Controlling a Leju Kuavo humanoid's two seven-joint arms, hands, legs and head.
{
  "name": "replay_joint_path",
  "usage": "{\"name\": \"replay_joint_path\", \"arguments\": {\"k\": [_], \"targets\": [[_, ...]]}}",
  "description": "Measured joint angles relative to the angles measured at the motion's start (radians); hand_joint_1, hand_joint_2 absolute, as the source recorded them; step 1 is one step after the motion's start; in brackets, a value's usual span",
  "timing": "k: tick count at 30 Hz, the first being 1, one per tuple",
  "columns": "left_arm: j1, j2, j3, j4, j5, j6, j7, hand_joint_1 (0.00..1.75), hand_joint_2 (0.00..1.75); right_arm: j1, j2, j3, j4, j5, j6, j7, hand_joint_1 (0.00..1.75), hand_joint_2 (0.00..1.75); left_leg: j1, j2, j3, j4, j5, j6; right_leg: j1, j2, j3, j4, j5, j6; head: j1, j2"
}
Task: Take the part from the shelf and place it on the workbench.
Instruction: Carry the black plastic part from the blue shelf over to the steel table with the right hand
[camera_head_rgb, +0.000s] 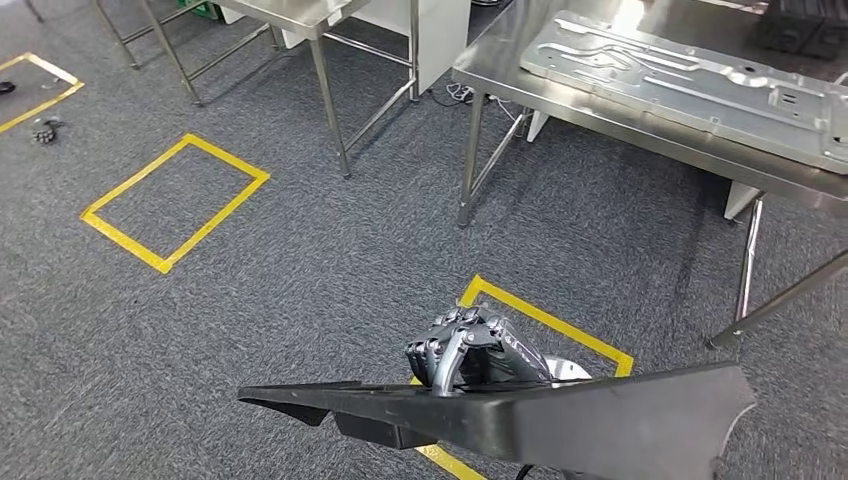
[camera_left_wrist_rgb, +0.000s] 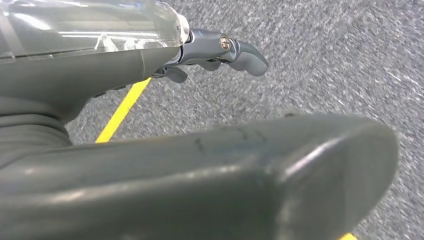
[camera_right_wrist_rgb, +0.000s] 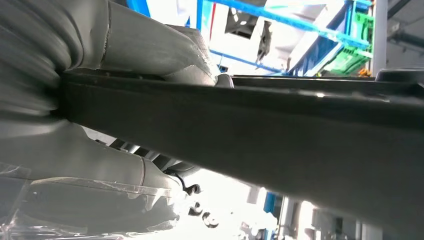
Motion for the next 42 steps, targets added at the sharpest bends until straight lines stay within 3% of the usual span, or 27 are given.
{"name": "replay_joint_path", "arguments": {"k": [2, 4, 5, 6, 7, 9, 10, 12, 13, 15, 17, 19, 20, 24, 26, 27, 28, 30, 31, 32, 34, 35, 37, 38, 39, 40, 42], "targets": [[-0.003, -0.001, 0.0, 0.0, -0.004, -0.002, 0.001, 0.0, 0.0, -0.002, 0.002, 0.0, -0.002, -0.002, -0.001, 0.011, 1.75, 1.75, 0.003, -0.031, -0.014, 0.044, -0.032, -0.008, -0.006, 0.019, 0.008, -0.01, 0.005, -0.013, -0.003, 0.0], [0.0, -0.003, 0.0, 0.0, -0.008, -0.003, 0.002, 0.0, 0.0, -0.001, 0.004, 0.0, 0.0, -0.009, -0.002, 0.023, 1.75, 1.75, 0.005, -0.077, -0.071, 0.163, -0.094, -0.011, -0.007, 0.038, 0.012, -0.013, 0.005, -0.022, -0.008, 0.0], [0.002, -0.003, 0.0, 0.0, -0.009, -0.003, 0.003, 0.0, 0.0, 0.003, 0.005, 0.0, 0.003, -0.011, -0.002, 0.027, 1.75, 1.75, 0.006, -0.087, -0.105, 0.229, -0.118, -0.012, -0.006, 0.05, 0.012, -0.012, 0.004, -0.024, -0.009, 0.0], [0.004, -0.003, 0.0, 0.0, -0.01, -0.004, 0.003, 0.0, 0.0, 0.007, 0.005, 0.0, 0.007, -0.011, -0.002, 0.028, 1.75, 1.75, 0.006, -0.091, -0.129, 0.27, -0.124, -0.013, -0.004, 0.062, 0.012, -0.01, 0.003, -0.025, -0.01, 0.0], [0.006, -0.003, 0.0, 0.0, -0.012, -0.006, 0.003, 0.0, 0.0, 0.012, 0.005, 0.0, 0.012, -0.01, -0.002, 0.026, 1.75, 1.75, 0.006, -0.093, -0.139, 0.278, -0.112, -0.012, -0.003, 0.076, 0.012, -0.007, 0.002, -0.026, -0.01, 0.0], [0.006, -0.003, -0.001, 0.0, -0.015, -0.01, 0.004, 0.0, 0.0, 0.015, 0.005, 0.0, 0.02, -0.006, -0.003, 0.023, 1.75, 1.75, 0.006, -0.107, -0.101, 0.175, -0.038, -0.007, -0.003, 0.101, 0.013, 0.001, -0.002, -0.023, -0.01, 0.0], [0.005, -0.003, -0.001, 0.0, -0.016, -0.013, 0.005, 0.0, 0.0, 0.015, 0.005, 0.0, 0.023, -0.005, -0.003, 0.022, 1.75, 1.75, 0.007, -0.129, -0.074, 0.108, -0.008, -0.003, -0.003, 0.112, 0.012, 0.005, -0.005, -0.02, -0.01, 0.0], [0.003, -0.002, -0.002, 0.0, -0.018, -0.016, 0.007, 0.0, 0.0, 0.013, 0.005, 0.0, 0.031, -0.003, -0.004, 0.02, 1.75, 1.75, 0.006, -0.163, -0.039, 0.026, 0.018, 0.005, -0.005, 0.131, 0.006, 0.011, -0.008, -0.011, -0.01, 0.0], [0.003, -0.002, -0.002, 0.0, -0.018, -0.017, 0.008, 0.0, 0.0, 0.012, 0.006, -0.001, 0.035, -0.002, -0.004, 0.02, 1.75, 1.75, 0.004, -0.168, -0.036, 0.019, 0.014, 0.009, -0.007, 0.14, 0.003, 0.011, -0.007, -0.005, -0.011, 0.0], [0.001, -0.004, -0.002, 0.0, -0.018, -0.019, 0.01, 0.0, 0.0, 0.012, 0.006, -0.002, 0.04, -0.001, -0.004, 0.019, 1.75, 1.75, 0.004, -0.149, -0.032, 0.01, 0.02, 0.02, -0.009, 0.149, -0.001, 0.01, -0.005, 0.008, -0.012, 0.0], [-0.001, -0.005, -0.003, 0.0, -0.018, -0.022, 0.014, 0.0, 0.0, 0.011, 0.006, -0.005, 0.042, -0.002, -0.003, 0.017, 1.75, 1.75, 0.009, -0.127, -0.024, -0.004, 0.026, 0.034, -0.005, 0.107, -0.017, 0.044, -0.029, 0.02, -0.007, 0.0], [0.0, -0.006, -0.003, 0.0, -0.017, -0.023, 0.019, 0.0, 0.0, 0.009, 0.006, -0.008, 0.043, -0.003, -0.001, 0.015, 1.75, 1.75, 0.01, -0.109, -0.02, -0.01, 0.028, 0.042, -0.006, 0.053, -0.058, 0.129, -0.079, 0.029, -0.001, 0.0], [0.0, -0.006, -0.003, 0.0, -0.017, -0.023, 0.02, 0.0, 0.0, 0.008, 0.006, -0.008, 0.043, -0.003, -0.001, 0.015, 1.75, 1.75, 0.009, -0.103, -0.019, -0.01, 0.027, 0.043, -0.007, 0.044, -0.076, 0.162, -0.097, 0.032, -0.001, 0.0], [0.001, -0.006, -0.003, 0.0, -0.017, -0.023, 0.021, 0.0, 0.0, 0.008, 0.006, -0.008, 0.044, -0.003, -0.001, 0.014, 1.75, 1.75, 0.009, -0.1, -0.019, -0.01, 0.027, 0.044, -0.008, 0.042, -0.087, 0.185, -0.107, 0.033, -0.001, 0.0], [0.001, -0.006, -0.003, 0.0, -0.017, -0.023, 0.024, 0.0, 0.0, 0.01, 0.005, -0.008, 0.047, -0.003, -0.001, 0.014, 1.75, 1.75, 0.009, -0.081, -0.018, -0.01, 0.024, 0.043, -0.013, 0.038, -0.124, 0.249, -0.117, 0.039, -0.001, 0.0], [0.001, -0.006, -0.003, 0.0, -0.017, -0.025, 0.027, 0.0, 0.0, 0.011, 0.005, -0.009, 0.05, -0.003, -0.001, 0.014, 1.75, 1.75, 0.009, -0.066, -0.015, -0.009, 0.021, 0.04, -0.017, 0.033, -0.122, 0.24, -0.098, 0.043, 0.0, 0.0], [0.0, -0.006, -0.003, 0.0, -0.018, -0.029, 0.033, 0.0, 0.0, 0.011, 0.005, -0.012, 0.052, -0.003, 0.0, 0.012, 1.75, 1.75, 0.007, -0.045, -0.009, -0.008, 0.013, 0.032, -0.017, 0.015, -0.1, 0.192, -0.069, 0.04, -0.001, 0.0], [-0.003, -0.005, -0.004, 0.0, -0.022, -0.039, 0.041, 0.0, 0.0, 0.011, 0.004, -0.018, 0.053, -0.001, -0.001, 0.008, 1.75, 1.75, 0.002, -0.013, 0.006, -0.009, 0.001, 0.013, -0.012, -0.009, -0.026, 0.041, -0.005, 0.025, -0.002, 0.0], [-0.004, -0.004, -0.004, 0.0, -0.025, -0.044, 0.042, 0.0, 0.0, 0.01, 0.003, -0.021, 0.054, 0.001, -0.004, 0.006, 1.75, 1.75, 0.0, -0.001, 0.011, -0.009, -0.006, 0.002, -0.011, -0.013, -0.007, 0.003, 0.005, 0.014, -0.003, 0.0], [-0.005, -0.004, -0.006, 0.0, -0.029, -0.049, 0.039, 0.0, 0.0, 0.008, 0.003, -0.023, 0.057, 0.003, -0.009, 0.004, 1.75, 1.75, 0.002, -0.006, 0.012, -0.002, -0.014, -0.003, -0.013, -0.003, -0.005, 0.001, 0.006, 0.007, -0.003, 0.0], [-0.007, -0.004, -0.01, 0.0, -0.037, -0.057, 0.034, 0.0, 0.0, -0.009, 0.007, -0.026, 0.078, 0.007, -0.02, -0.001, 1.75, 1.75, 0.006, -0.044, -0.015, 0.066, -0.059, -0.009, -0.018, 0.017, -0.001, -0.005, 0.009, -0.007, -0.007, 0.0], [-0.008, -0.004, -0.012, 0.0, -0.039, -0.059, 0.033, 0.0, 0.0, -0.021, 0.011, -0.026, 0.093, 0.009, -0.026, -0.003, 1.75, 1.75, 0.007, -0.068, -0.045, 0.132, -0.091, -0.01, -0.017, 0.027, -0.001, -0.005, 0.009, -0.012, -0.01, 0.0], [-0.009, -0.005, -0.013, 0.0, -0.043, -0.058, 0.034, 0.0, 0.0, -0.039, 0.019, -0.026, 0.124, 0.012, -0.035, -0.006, 1.75, 1.75, 0.007, -0.09, -0.116, 0.265, -0.139, -0.011, -0.014, 0.051, -0.001, -0.003, 0.009, -0.016, -0.014, 0.0], [-0.009, -0.005, -0.014, 0.0, -0.047, -0.058, 0.036, 0.0, 0.0, -0.049, 0.024, -0.025, 0.142, 0.014, -0.043, -0.006, 1.75, 1.75, 0.007, -0.093, -0.136, 0.293, -0.135, -0.01, -0.012, 0.064, -0.001, -0.001, 0.009, -0.017, -0.014, 0.0], [-0.011, -0.005, -0.018, 0.0, -0.053, -0.058, 0.039, 0.0, 0.0, -0.065, 0.033, -0.025, 0.166, 0.018, -0.054, -0.007, 1.75, 1.75, 0.007, -0.095, -0.137, 0.279, -0.11, -0.008, -0.011, 0.077, -0.001, 0.001, 0.008, -0.017, -0.014, 0.0], [-0.014, -0.005, -0.023, 0.0, -0.061, -0.057, 0.045, 0.0, 0.0, -0.09, 0.046, -0.024, 0.2, 0.021, -0.069, -0.01, 1.75, 1.75, 0.007, -0.099, -0.123, 0.231, -0.071, -0.005, -0.01, 0.091, -0.001, 0.003, 0.008, -0.017, -0.014, 0.0], [-0.028, -0.006, -0.036, 0.0, -0.079, -0.057, 0.062, 0.0, 0.0, -0.165, 0.09, -0.023, 0.294, 0.029, -0.108, -0.02, 1.75, 1.75, 0.008, -0.128, -0.074, 0.094, 0.003, 0.004, -0.009, 0.116, -0.004, 0.01, 0.007, -0.014, -0.015, 0.0]]}}
